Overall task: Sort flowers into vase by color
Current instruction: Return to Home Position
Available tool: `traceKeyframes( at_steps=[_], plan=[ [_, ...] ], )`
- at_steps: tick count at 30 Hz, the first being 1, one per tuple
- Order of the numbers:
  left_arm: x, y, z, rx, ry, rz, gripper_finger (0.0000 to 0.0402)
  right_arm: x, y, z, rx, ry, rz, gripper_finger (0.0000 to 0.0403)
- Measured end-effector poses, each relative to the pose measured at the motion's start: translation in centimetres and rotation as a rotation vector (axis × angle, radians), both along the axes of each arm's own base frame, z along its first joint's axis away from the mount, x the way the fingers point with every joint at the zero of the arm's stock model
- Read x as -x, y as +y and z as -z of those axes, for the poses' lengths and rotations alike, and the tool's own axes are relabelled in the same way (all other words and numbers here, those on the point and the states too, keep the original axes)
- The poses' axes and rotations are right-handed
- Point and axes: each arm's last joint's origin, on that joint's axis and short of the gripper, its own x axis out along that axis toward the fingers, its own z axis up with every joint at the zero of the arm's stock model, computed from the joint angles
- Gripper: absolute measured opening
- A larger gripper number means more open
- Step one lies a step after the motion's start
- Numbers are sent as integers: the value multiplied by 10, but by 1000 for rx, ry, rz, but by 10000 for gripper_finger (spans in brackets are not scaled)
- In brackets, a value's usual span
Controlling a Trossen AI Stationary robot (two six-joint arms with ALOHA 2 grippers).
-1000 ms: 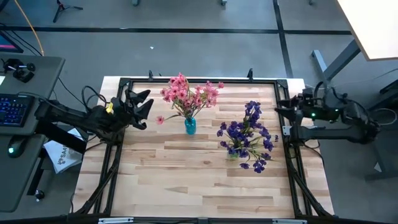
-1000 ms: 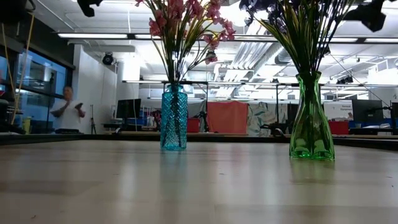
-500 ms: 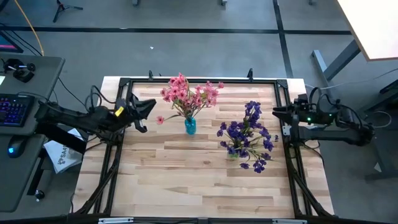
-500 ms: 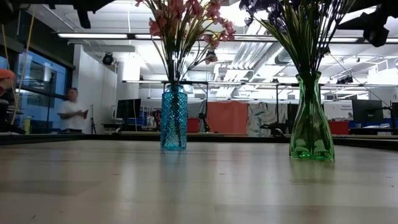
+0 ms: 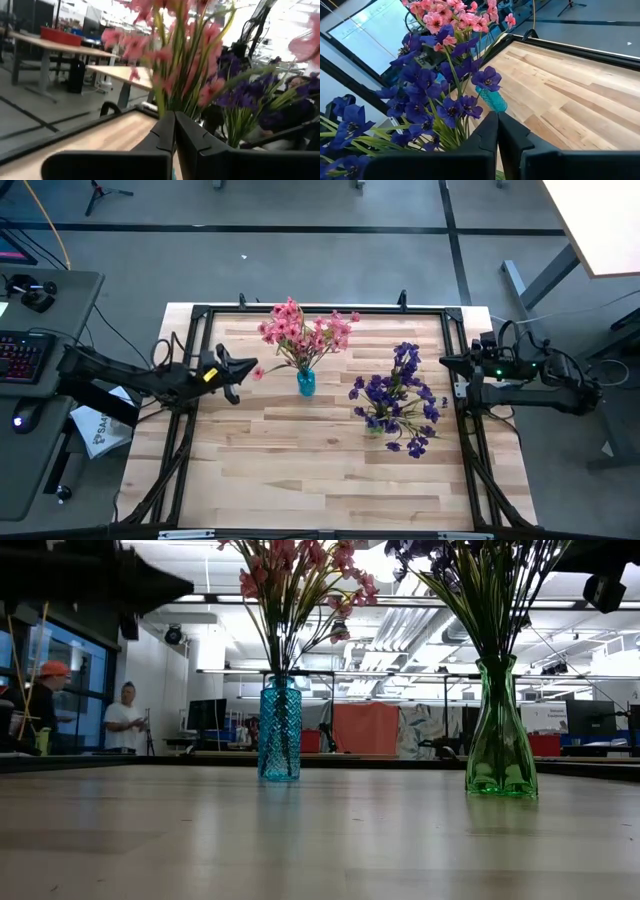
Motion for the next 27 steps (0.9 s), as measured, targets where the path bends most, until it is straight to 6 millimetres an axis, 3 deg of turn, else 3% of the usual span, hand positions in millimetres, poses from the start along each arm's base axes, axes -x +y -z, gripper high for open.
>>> traceKeyframes(
  at_steps=[11,27],
  plan=[
    [8,2,42,91,72,7,0,0,0,0,32,8,-5,2],
    [8,2,44,87,93,-18,0,0,0,0,117,27,-27,0]
  ],
)
